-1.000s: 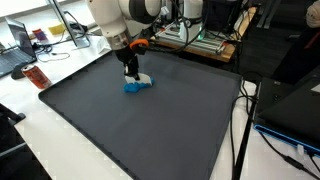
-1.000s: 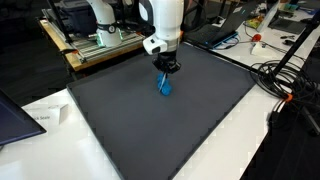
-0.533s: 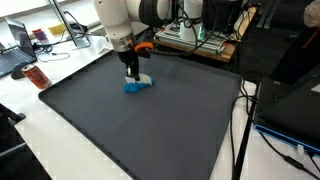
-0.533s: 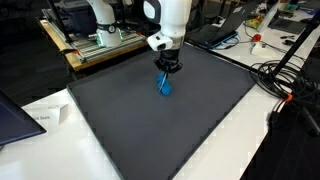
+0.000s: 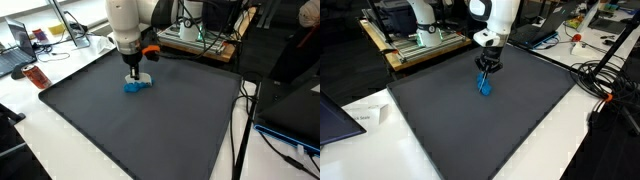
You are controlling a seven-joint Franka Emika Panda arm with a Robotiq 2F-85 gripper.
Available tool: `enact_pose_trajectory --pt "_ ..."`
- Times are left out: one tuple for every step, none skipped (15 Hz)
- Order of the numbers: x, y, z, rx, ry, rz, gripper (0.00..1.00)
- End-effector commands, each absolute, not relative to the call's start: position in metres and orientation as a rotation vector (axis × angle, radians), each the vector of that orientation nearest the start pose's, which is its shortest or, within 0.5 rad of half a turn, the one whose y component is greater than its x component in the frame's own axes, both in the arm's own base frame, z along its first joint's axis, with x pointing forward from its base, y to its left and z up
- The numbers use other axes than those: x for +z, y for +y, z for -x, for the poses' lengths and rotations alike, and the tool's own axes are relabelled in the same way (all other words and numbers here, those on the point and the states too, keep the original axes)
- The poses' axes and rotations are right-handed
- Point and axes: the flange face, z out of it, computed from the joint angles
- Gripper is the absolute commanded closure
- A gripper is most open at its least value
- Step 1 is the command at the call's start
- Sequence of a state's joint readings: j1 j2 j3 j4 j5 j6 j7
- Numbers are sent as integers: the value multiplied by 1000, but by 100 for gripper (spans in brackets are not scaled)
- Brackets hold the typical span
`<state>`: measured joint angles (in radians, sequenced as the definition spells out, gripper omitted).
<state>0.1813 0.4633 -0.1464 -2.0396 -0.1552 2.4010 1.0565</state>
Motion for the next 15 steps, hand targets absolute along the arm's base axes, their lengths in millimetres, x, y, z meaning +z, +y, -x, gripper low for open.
enact_pose_trajectory --pt "185 1 -575 -20 1410 3148 99" --pt "185 1 -575 -31 1395 3171 99" --pt "186 0 -575 -44 1383 3192 99" --pt "187 -2 -575 -58 1370 3216 99" --pt "188 -5 -575 -73 1362 3240 99" --pt "189 -8 -575 -83 1349 3260 99" --pt "190 -12 -575 -96 1341 3273 99" --pt "192 -14 -575 -99 1320 3281 99" --pt "195 -16 -574 -101 1298 3281 99" --pt "198 -19 -573 -95 1285 3278 99" --pt "200 -22 -572 -87 1282 3270 99" --pt "203 -25 -572 -89 1284 3261 99" --pt "208 -27 -572 -87 1280 3249 99" --pt "213 -31 -572 -84 1276 3240 99" --pt "217 -33 -572 -81 1271 3232 99"
